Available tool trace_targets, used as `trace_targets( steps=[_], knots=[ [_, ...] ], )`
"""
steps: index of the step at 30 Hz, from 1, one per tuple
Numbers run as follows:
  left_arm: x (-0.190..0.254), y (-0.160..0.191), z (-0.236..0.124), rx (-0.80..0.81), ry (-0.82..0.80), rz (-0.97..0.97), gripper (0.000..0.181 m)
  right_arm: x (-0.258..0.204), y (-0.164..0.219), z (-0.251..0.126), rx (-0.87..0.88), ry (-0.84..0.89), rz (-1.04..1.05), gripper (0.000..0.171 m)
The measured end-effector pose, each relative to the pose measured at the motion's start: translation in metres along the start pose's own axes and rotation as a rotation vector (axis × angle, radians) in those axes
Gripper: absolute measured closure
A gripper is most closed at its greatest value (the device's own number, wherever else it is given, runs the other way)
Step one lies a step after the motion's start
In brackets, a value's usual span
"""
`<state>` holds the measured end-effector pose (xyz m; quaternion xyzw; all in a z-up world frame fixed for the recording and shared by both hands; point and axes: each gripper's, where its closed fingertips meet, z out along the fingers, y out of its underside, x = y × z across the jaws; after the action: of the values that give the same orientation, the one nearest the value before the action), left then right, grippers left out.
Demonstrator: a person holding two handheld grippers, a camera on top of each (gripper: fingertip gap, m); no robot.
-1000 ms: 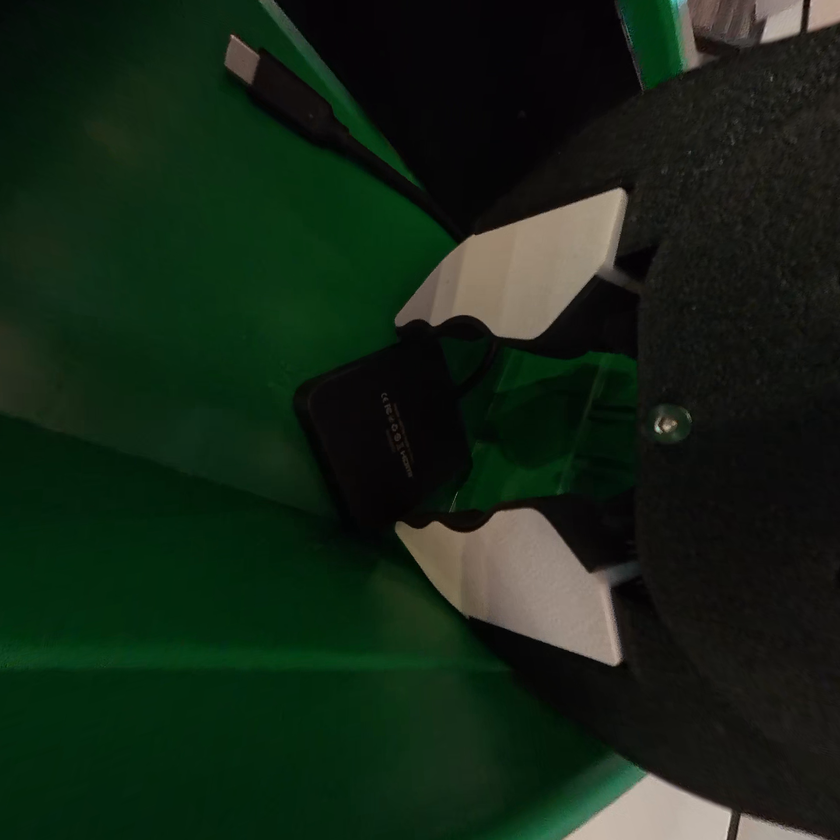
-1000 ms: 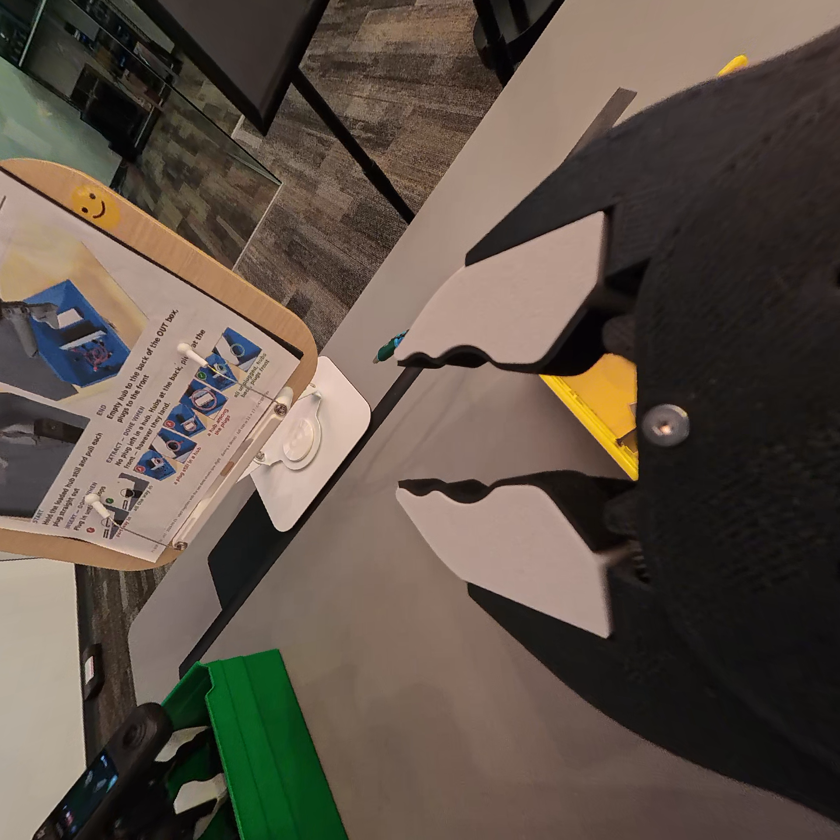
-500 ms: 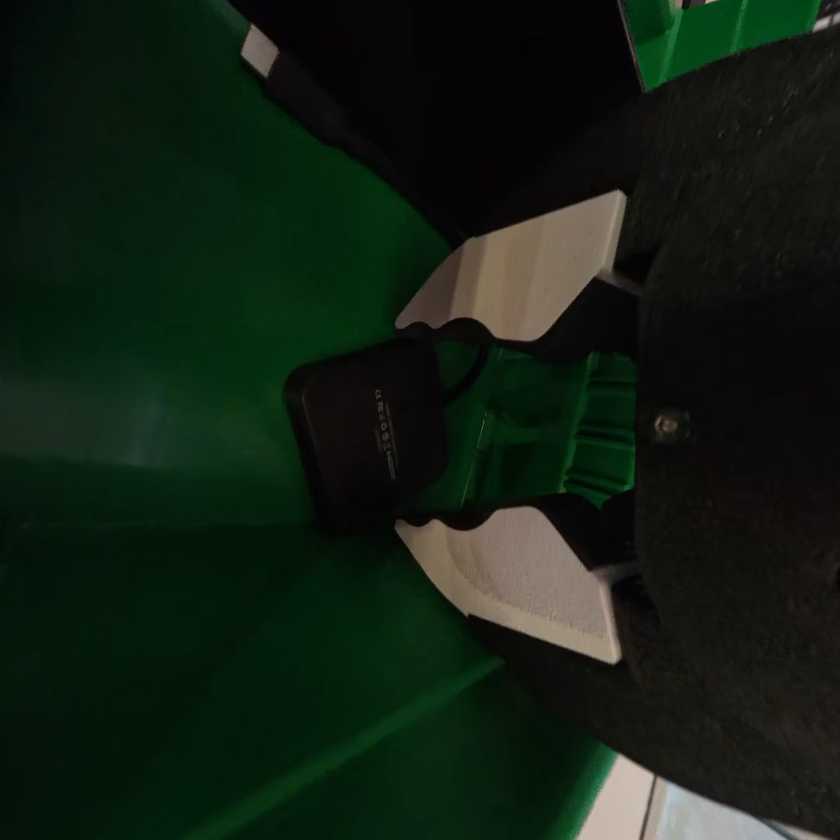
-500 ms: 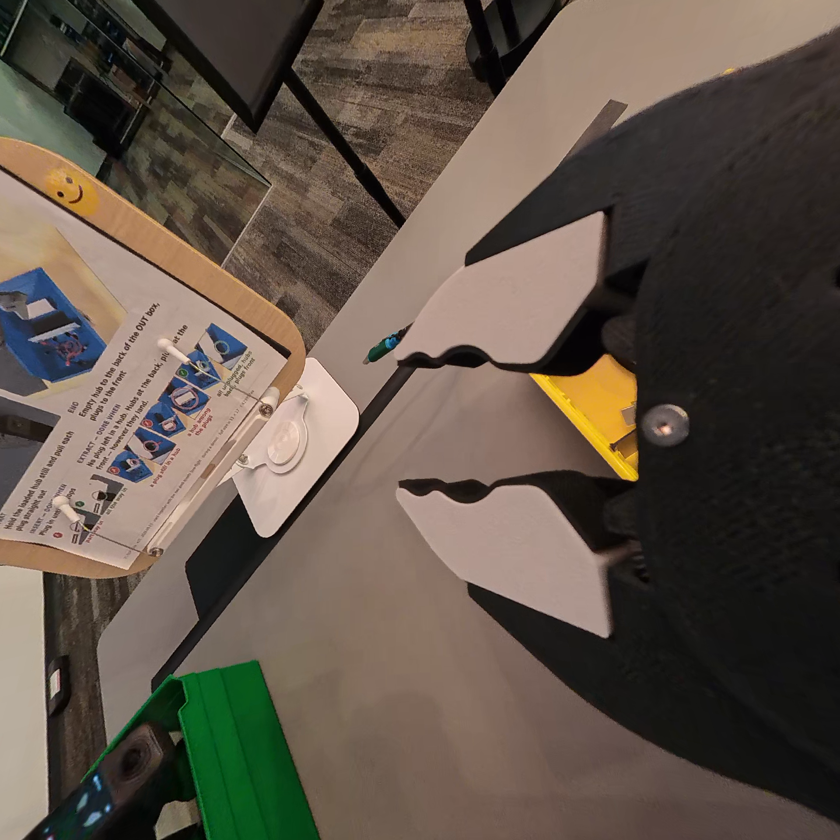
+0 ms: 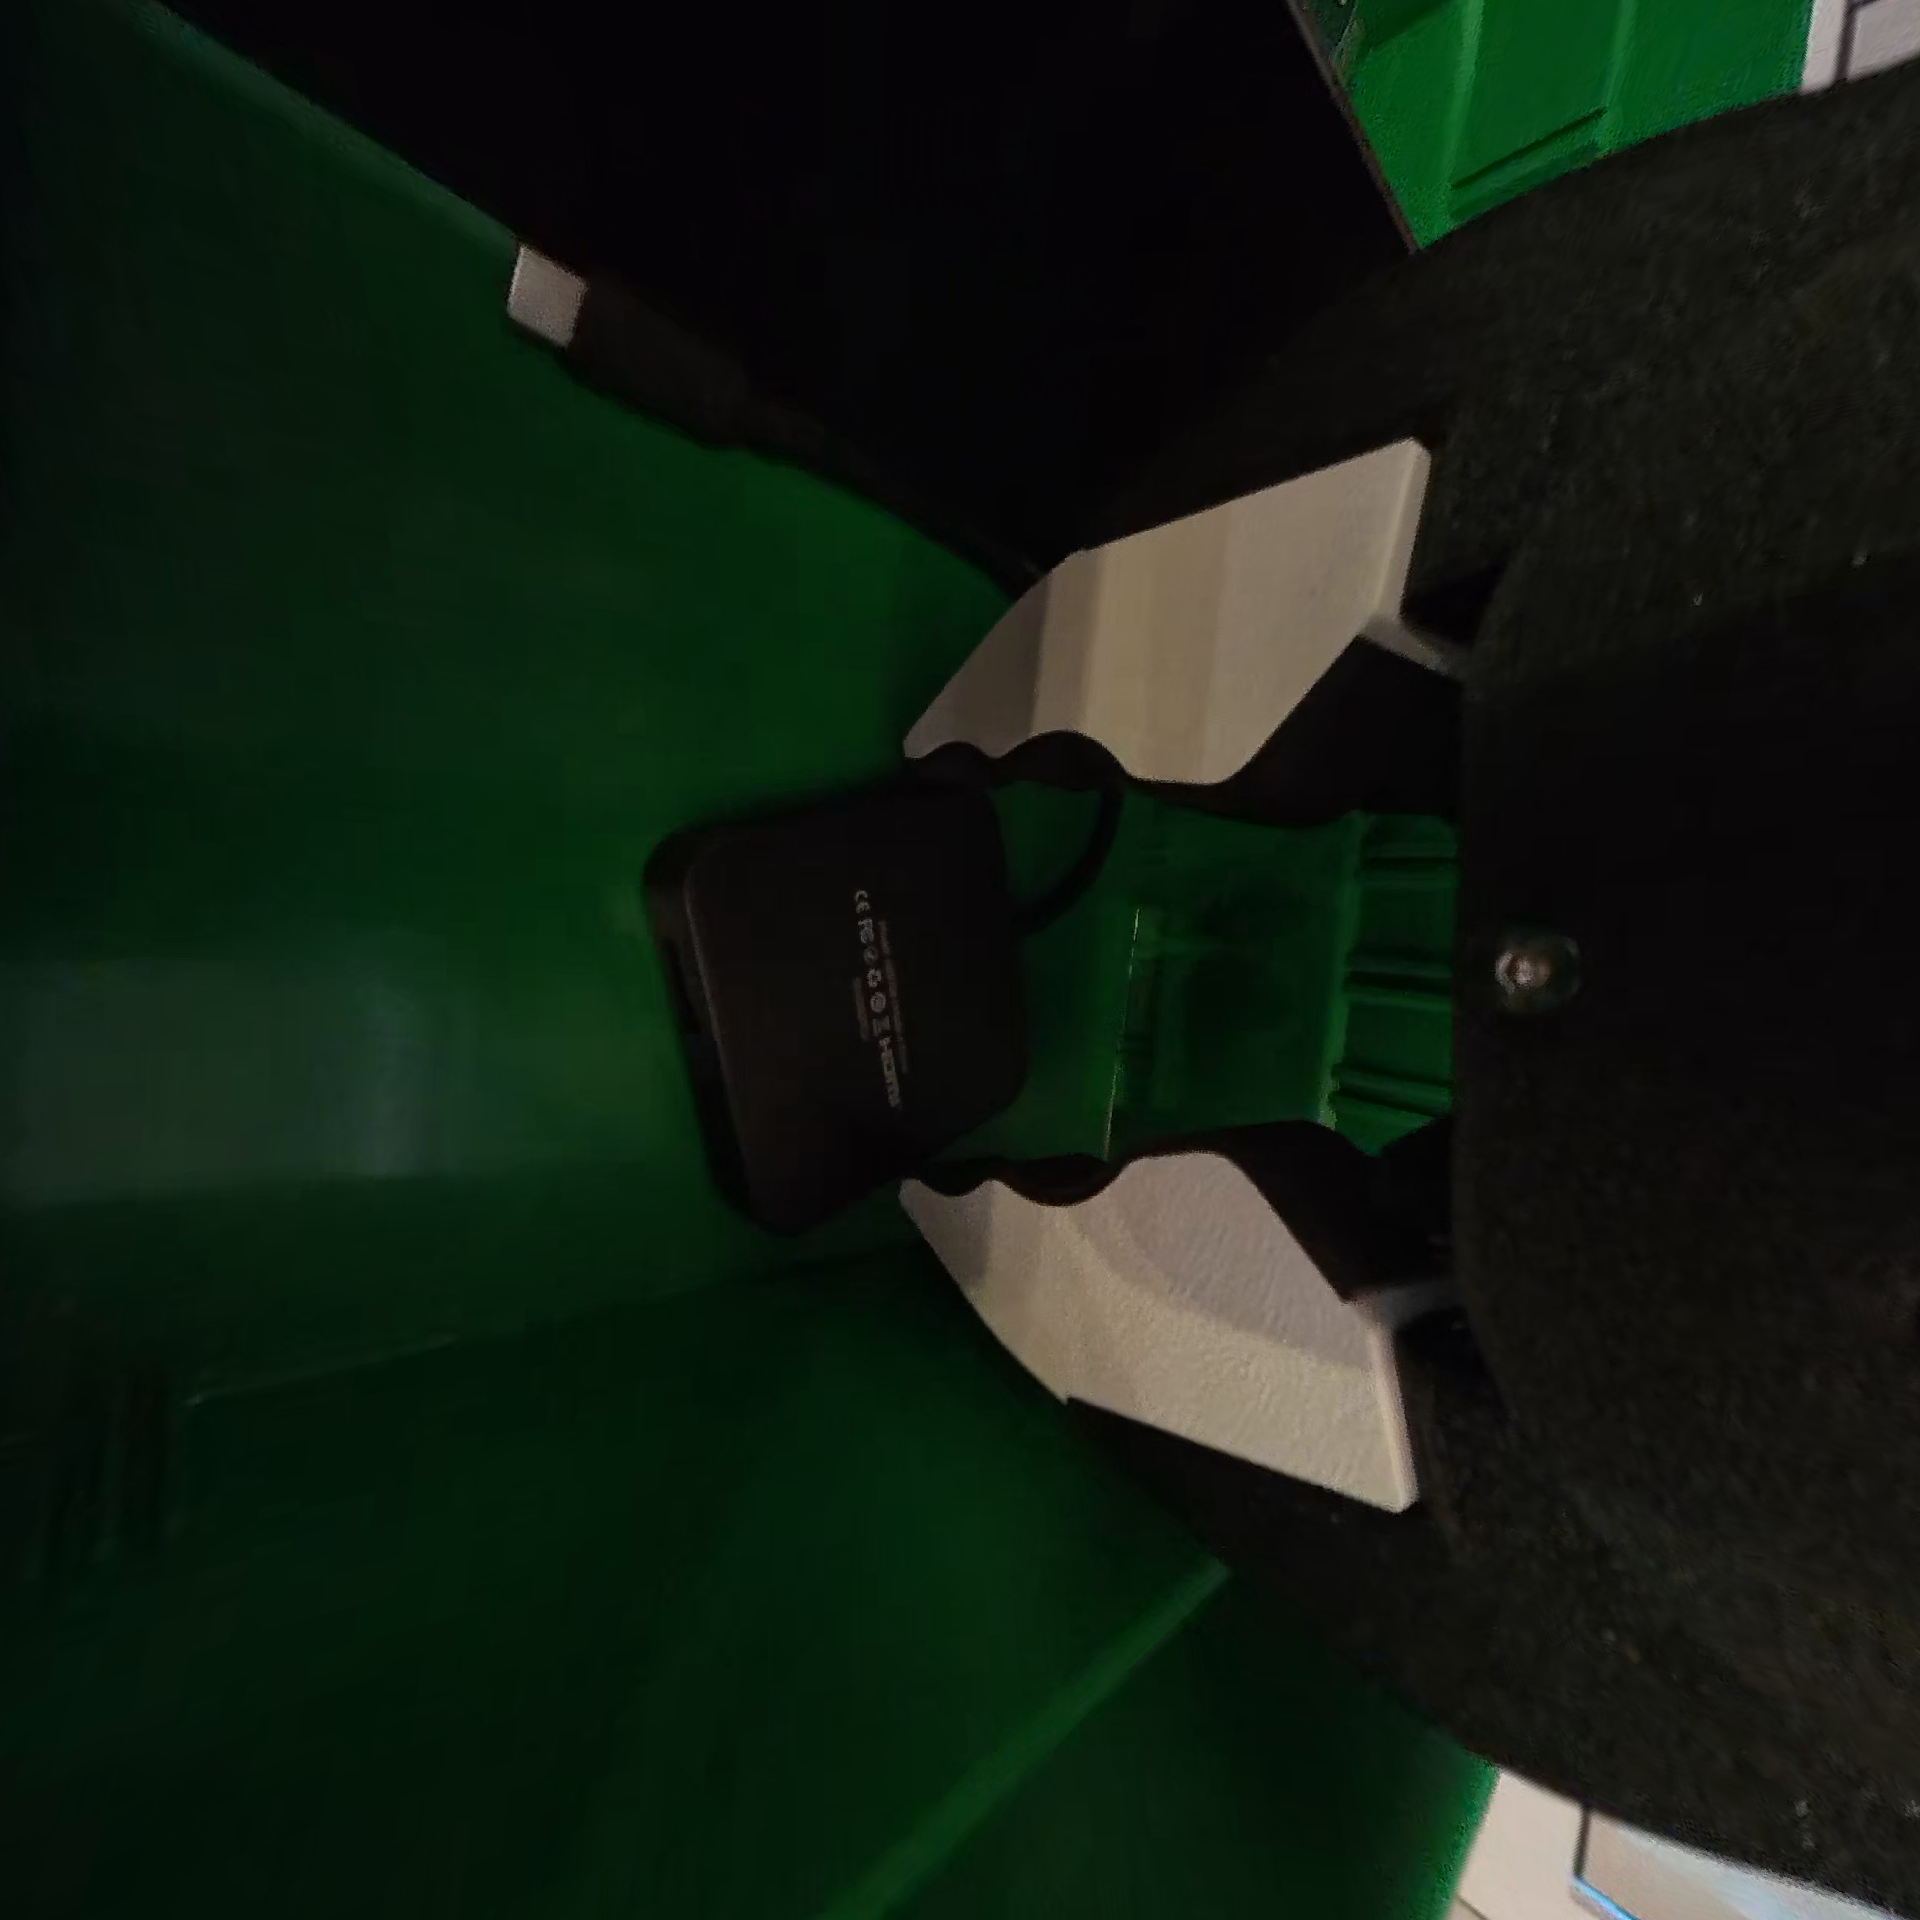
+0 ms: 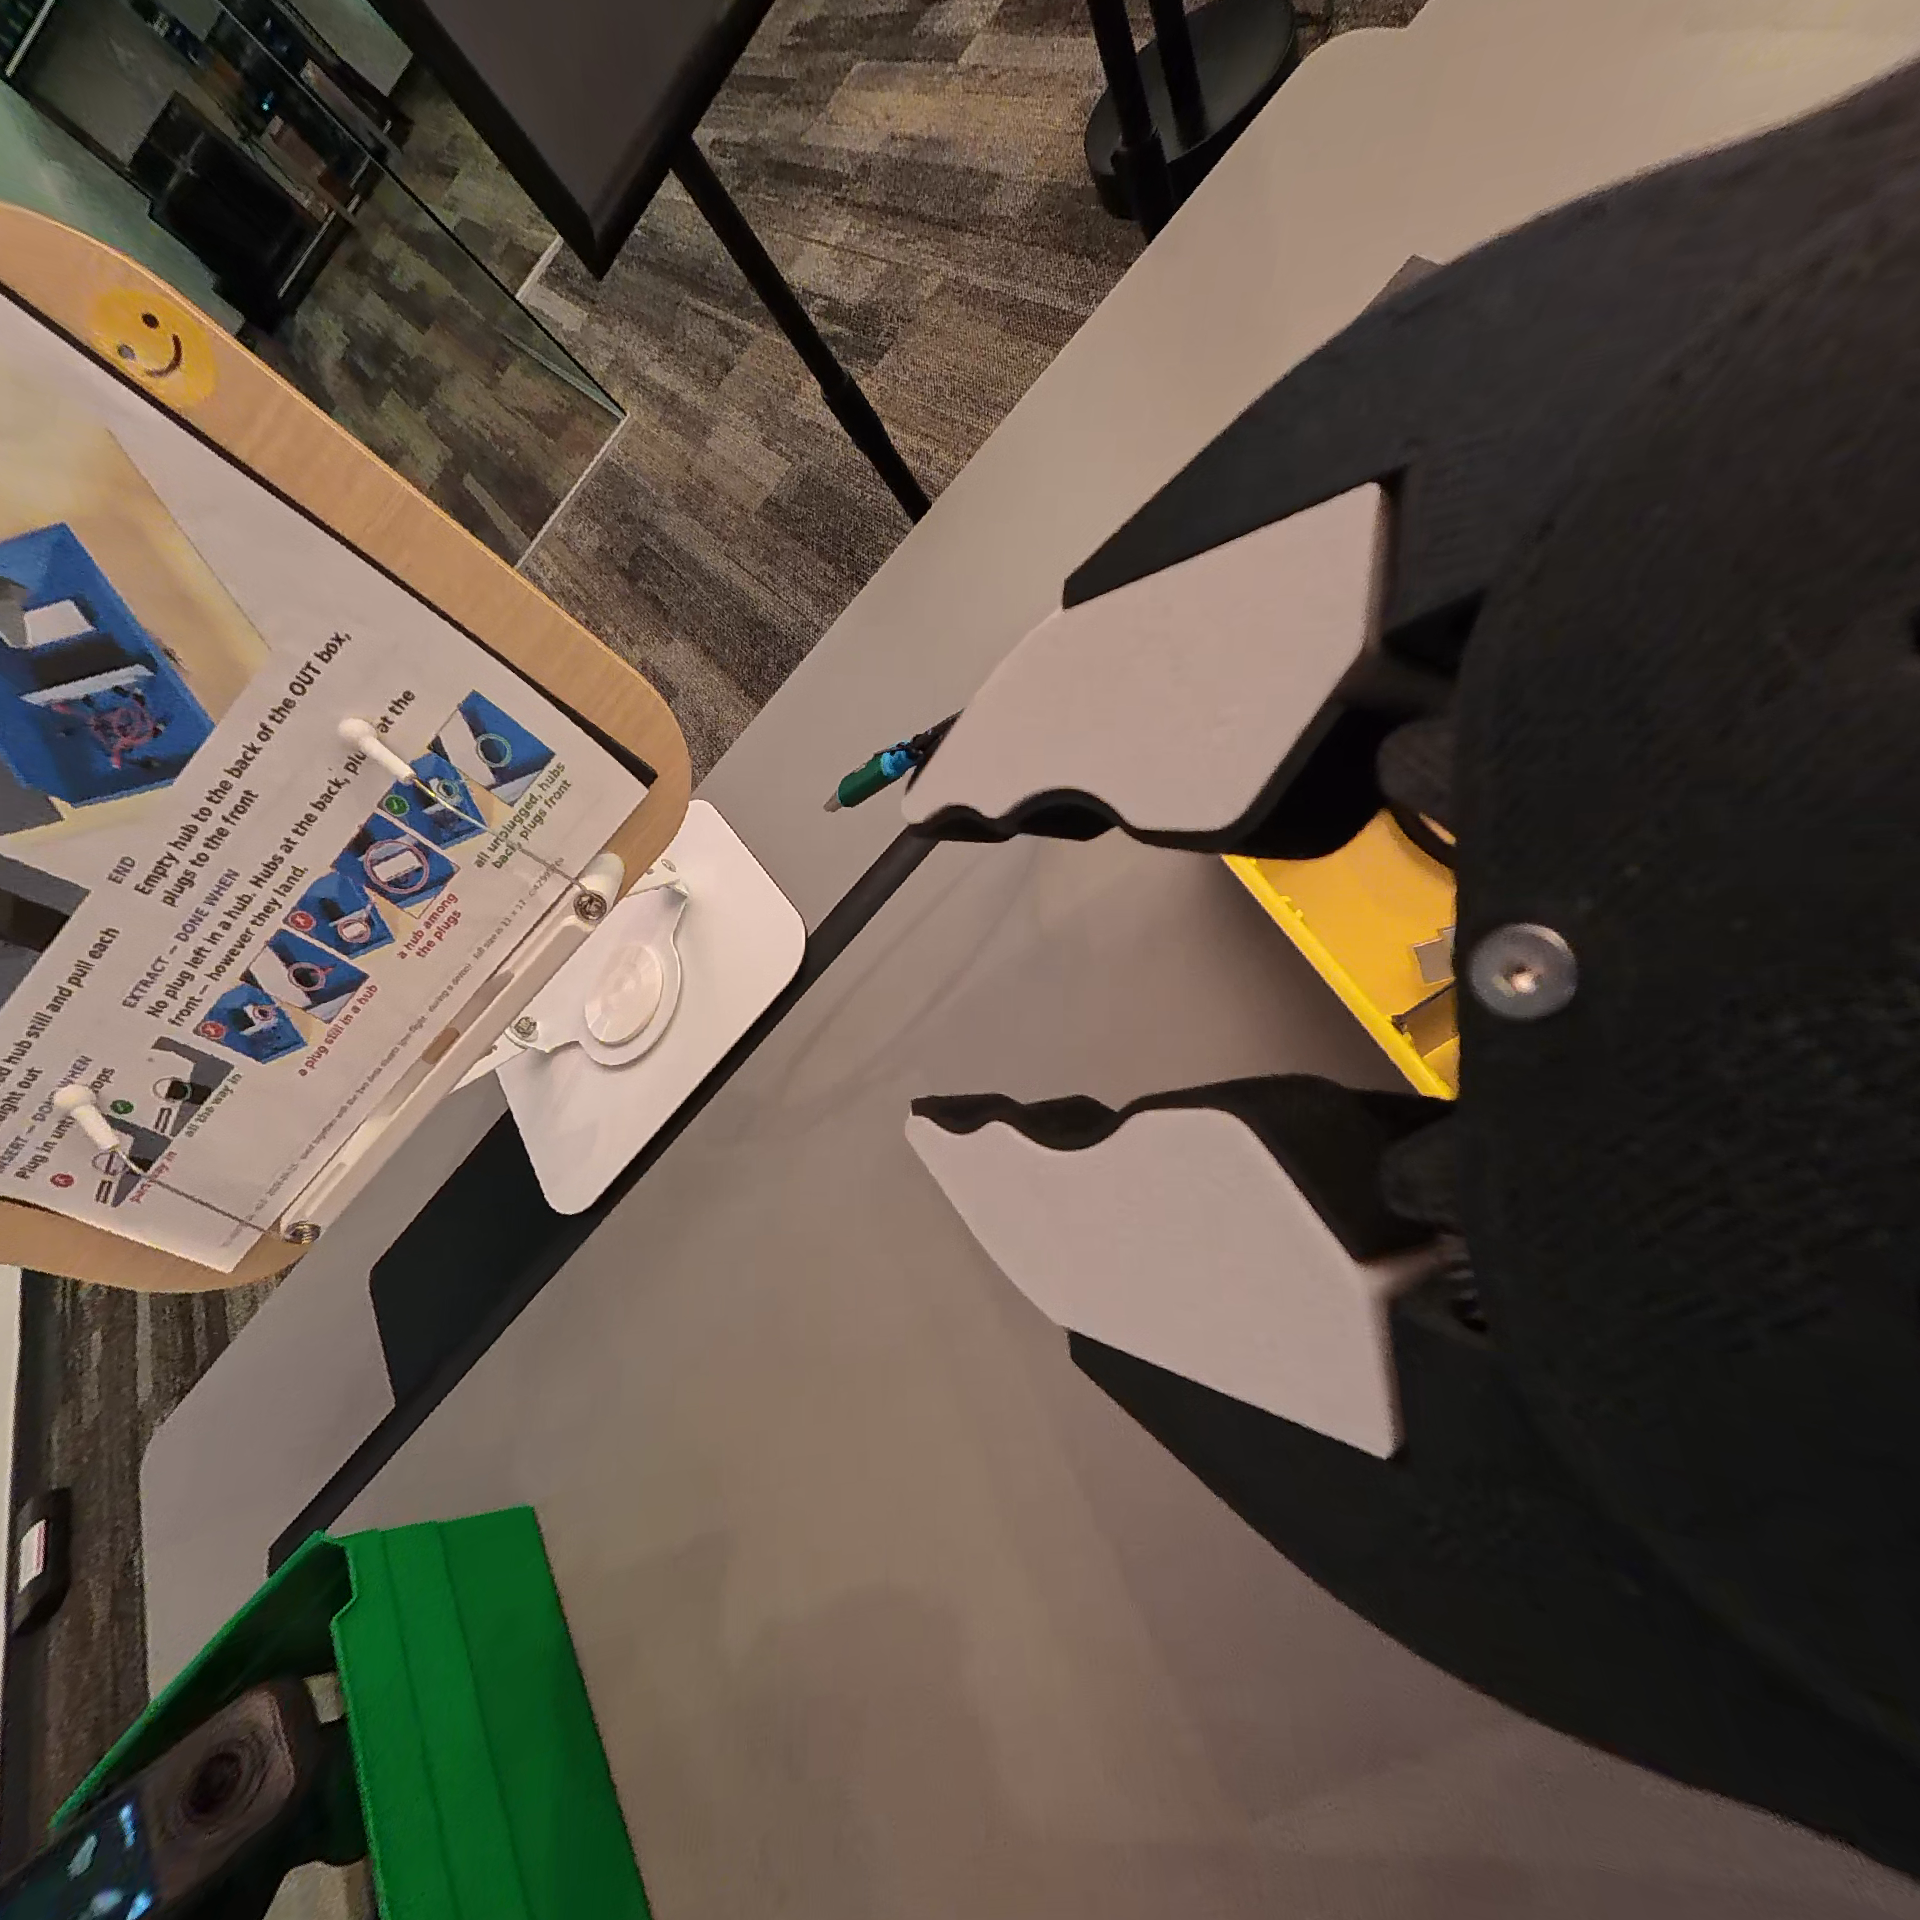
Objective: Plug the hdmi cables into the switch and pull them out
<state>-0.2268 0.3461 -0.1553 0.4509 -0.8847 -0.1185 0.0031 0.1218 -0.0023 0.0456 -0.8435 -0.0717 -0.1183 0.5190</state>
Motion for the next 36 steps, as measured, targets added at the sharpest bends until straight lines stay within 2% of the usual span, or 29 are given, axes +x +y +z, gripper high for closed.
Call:
trace_targets(
  steps=[7, 13, 17, 21, 27, 31, 36],
  knots=[
    [0.001, 0.006, 0.004, -0.066, 0.111, -0.159, 0.110, -0.001, 0.001, 0.000, -0.002, 0.001, -0.006, 0.124],
    [0.002, 0.006, 0.004, -0.069, 0.128, -0.149, 0.111, -0.003, 0.002, 0.002, -0.013, -0.010, -0.018, 0.124],
    [0.001, 0.005, 0.002, -0.063, 0.085, -0.119, 0.111, -0.005, 0.002, 0.002, -0.017, -0.013, -0.039, 0.125],
    [-0.009, 0.007, -0.006, -0.063, -0.032, -0.104, 0.111, -0.006, -0.001, -0.001, -0.001, -0.012, -0.046, 0.125],
    [-0.020, 0.015, -0.055, -0.009, -0.151, -0.158, 0.112, -0.004, -0.003, -0.005, 0.017, -0.012, -0.038, 0.125],
    [-0.023, 0.012, -0.106, 0.049, -0.230, -0.180, 0.113, -0.003, -0.007, -0.010, 0.035, -0.010, -0.038, 0.125],
    [-0.015, -0.010, -0.179, 0.064, -0.346, -0.116, 0.113, -0.001, -0.014, -0.020, 0.075, -0.007, -0.032, 0.125]
  ],
)
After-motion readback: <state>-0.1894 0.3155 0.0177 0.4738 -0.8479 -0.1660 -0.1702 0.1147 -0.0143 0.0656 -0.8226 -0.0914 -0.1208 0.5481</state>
